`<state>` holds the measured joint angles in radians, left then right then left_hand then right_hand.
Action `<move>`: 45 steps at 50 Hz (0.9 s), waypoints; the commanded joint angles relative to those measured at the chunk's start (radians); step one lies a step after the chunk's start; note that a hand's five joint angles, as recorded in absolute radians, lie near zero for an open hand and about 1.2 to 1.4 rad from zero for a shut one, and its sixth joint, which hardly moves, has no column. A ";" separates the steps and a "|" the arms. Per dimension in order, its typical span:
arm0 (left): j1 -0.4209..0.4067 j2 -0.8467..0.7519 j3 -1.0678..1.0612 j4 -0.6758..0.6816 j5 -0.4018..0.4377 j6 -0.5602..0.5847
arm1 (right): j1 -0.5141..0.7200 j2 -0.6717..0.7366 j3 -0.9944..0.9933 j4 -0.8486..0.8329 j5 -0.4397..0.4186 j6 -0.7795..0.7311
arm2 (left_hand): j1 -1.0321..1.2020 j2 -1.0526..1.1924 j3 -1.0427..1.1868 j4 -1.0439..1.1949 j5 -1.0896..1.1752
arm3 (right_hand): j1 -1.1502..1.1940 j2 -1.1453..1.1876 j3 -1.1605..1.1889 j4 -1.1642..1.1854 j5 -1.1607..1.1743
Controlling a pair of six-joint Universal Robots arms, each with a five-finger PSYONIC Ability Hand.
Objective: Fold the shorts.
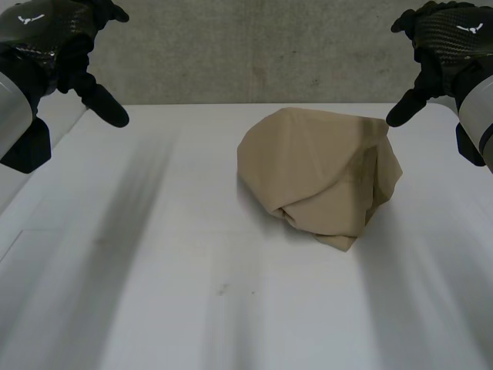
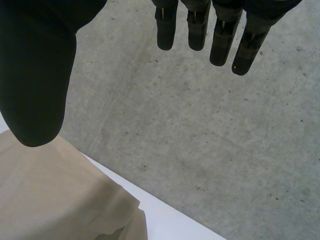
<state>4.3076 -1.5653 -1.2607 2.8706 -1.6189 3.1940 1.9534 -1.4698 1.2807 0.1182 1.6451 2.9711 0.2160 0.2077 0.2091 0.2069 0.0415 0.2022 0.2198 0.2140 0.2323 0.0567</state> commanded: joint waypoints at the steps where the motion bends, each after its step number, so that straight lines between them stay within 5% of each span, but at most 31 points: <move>1: 0.000 -0.012 -0.014 0.007 0.014 0.000 | -0.004 -0.001 -0.006 0.000 -0.024 -0.007 | -0.041 -0.033 -0.035 -0.032 -0.041 | -0.028 -0.045 -0.039 -0.058 -0.057; 11: 0.000 -0.025 -0.104 0.198 0.019 0.001 | -0.001 0.038 -0.008 0.109 -0.205 -0.200 | -0.041 -0.033 -0.035 -0.032 -0.041 | -0.028 -0.045 -0.039 -0.058 -0.057; 18: -0.038 -0.198 -0.121 0.398 0.135 0.007 | 0.007 0.100 0.006 0.156 -0.200 -0.328 | -0.026 -0.018 -0.019 -0.017 -0.026 | -0.028 -0.045 -0.039 -0.058 -0.057; 38: -0.118 -0.927 0.317 0.573 0.300 0.053 | -0.045 0.094 0.316 0.067 -0.229 -0.330 | 0.077 0.085 0.084 0.086 0.077 | -0.028 -0.045 -0.039 -0.058 -0.057; 45: -0.126 -0.999 0.403 0.582 0.303 0.057 | -0.071 0.072 0.390 0.015 -0.231 -0.330 | 0.504 0.512 0.511 0.513 0.504 | -0.028 -0.045 -0.039 -0.058 -0.057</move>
<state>4.1894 -2.5178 -0.9145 3.4480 -1.3250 3.2462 1.8997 -1.3805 1.6186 0.1721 1.4154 2.6418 0.4155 0.3965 0.3889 0.3924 0.2195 0.2022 0.2198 0.2146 0.2323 0.0567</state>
